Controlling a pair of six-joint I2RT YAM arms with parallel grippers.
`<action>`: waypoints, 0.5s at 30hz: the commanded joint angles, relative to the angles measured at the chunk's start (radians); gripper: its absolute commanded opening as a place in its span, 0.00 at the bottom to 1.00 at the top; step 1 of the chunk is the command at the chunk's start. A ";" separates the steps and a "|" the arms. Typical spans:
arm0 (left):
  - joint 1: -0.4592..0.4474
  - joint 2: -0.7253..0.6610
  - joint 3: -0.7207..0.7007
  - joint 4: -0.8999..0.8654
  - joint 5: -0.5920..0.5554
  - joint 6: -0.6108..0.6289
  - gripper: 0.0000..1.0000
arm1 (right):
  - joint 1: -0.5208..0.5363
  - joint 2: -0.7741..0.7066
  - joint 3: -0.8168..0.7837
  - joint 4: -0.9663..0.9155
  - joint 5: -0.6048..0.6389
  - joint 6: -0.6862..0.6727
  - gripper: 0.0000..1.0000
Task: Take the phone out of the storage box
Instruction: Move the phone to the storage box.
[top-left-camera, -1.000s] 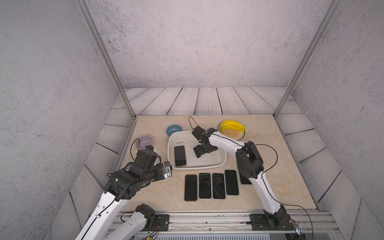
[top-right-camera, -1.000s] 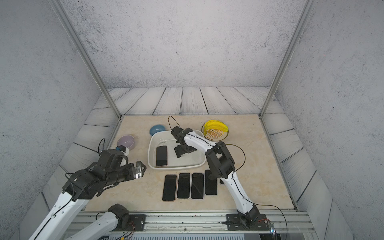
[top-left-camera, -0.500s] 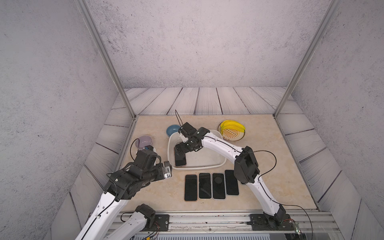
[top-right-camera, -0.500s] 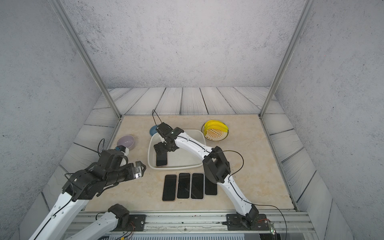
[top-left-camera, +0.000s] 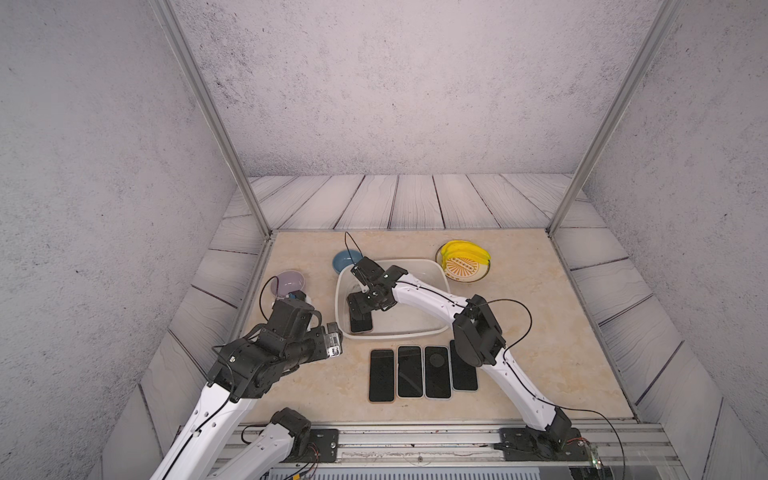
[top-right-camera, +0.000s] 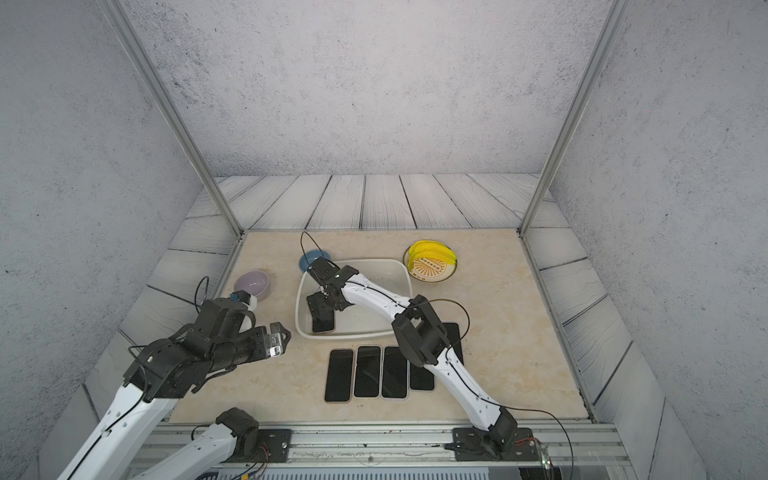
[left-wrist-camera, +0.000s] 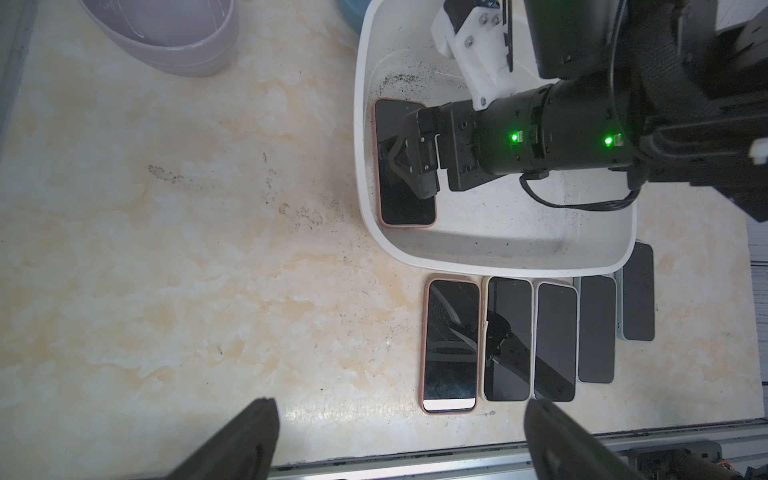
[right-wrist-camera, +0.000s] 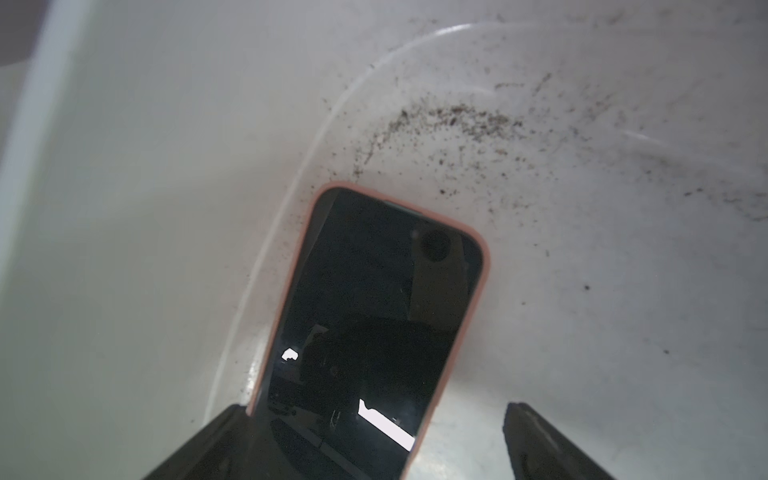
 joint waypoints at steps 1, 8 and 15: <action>0.013 -0.013 0.023 -0.036 -0.018 0.025 0.99 | 0.014 0.031 0.059 0.014 0.028 0.032 1.00; 0.016 -0.016 0.024 -0.053 -0.011 0.046 0.99 | 0.038 0.119 0.156 -0.029 0.043 0.026 1.00; 0.019 -0.012 0.042 -0.071 -0.005 0.072 0.98 | 0.070 0.227 0.266 -0.153 0.141 -0.050 1.00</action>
